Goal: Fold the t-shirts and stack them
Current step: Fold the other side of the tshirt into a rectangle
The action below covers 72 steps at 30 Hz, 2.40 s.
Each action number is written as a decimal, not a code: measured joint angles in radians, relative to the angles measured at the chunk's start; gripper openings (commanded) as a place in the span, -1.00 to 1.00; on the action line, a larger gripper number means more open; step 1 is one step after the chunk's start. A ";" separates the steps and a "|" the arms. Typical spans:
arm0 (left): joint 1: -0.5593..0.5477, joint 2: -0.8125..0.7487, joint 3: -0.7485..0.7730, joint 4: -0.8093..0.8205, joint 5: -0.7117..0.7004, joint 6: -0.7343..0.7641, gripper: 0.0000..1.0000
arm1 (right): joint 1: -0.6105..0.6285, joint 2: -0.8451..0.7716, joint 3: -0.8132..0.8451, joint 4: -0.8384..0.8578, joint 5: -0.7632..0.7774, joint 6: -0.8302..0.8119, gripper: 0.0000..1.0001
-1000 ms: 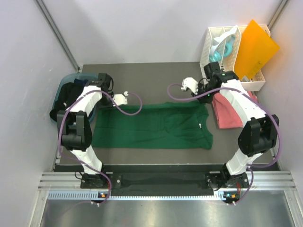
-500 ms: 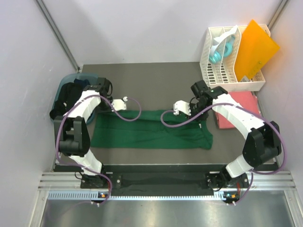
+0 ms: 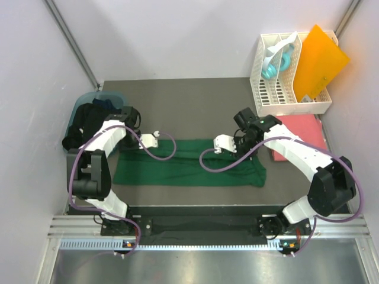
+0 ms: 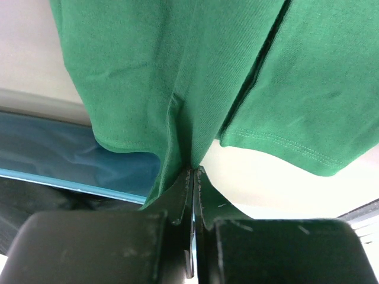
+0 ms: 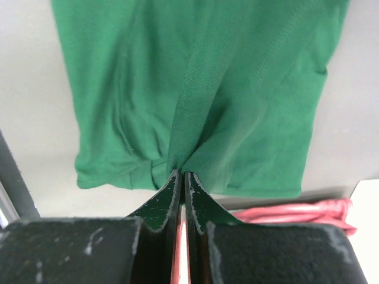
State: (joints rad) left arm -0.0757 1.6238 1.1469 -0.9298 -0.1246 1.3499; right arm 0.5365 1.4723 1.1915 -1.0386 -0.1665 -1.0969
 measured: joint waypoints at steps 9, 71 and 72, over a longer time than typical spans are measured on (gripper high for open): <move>-0.002 -0.017 -0.018 0.010 -0.006 -0.002 -0.98 | 0.075 -0.011 -0.034 0.011 0.011 0.020 -1.00; -0.005 -0.040 -0.053 0.209 -0.012 -0.118 -0.31 | -0.010 0.554 0.433 0.080 -0.170 0.068 0.29; -0.005 -0.041 -0.056 0.217 -0.013 -0.122 -0.34 | -0.010 0.565 0.444 0.079 -0.172 0.068 0.27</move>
State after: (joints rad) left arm -0.0803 1.5829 1.0912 -0.7124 -0.1379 1.2282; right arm 0.5270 2.0377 1.6352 -0.9596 -0.3389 -1.0294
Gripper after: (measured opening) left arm 0.355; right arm 0.651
